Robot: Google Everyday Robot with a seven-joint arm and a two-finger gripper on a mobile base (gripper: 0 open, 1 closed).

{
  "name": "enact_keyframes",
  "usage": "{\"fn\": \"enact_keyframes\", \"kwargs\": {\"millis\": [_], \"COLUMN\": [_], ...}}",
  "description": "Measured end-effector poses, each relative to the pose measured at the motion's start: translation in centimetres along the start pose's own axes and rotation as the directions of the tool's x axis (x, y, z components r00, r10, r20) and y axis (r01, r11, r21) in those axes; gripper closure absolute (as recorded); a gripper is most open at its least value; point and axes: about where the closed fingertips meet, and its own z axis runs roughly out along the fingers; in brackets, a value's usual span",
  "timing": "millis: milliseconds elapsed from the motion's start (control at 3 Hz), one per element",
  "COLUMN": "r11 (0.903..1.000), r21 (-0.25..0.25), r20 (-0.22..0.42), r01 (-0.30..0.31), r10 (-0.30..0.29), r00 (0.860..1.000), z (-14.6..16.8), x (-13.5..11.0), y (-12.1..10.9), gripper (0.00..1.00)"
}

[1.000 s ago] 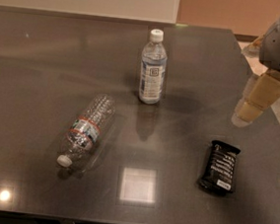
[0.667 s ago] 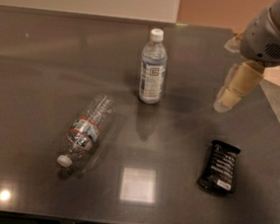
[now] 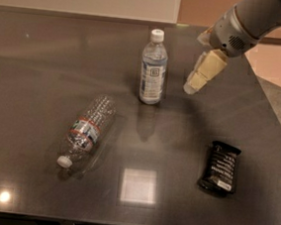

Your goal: Move blue plastic bottle near rxbar chocolate

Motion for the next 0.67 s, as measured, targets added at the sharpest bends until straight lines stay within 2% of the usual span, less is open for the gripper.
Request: {"fn": "enact_keyframes", "kwargs": {"millis": [667], "r11": [0.9981], "r21": [-0.06], "r20": [0.11], "r01": [0.012], "r10": [-0.005], "r00": [0.994], "z": [4.1], "x": [-4.2], "y": [-1.5], "gripper": [0.0]}}
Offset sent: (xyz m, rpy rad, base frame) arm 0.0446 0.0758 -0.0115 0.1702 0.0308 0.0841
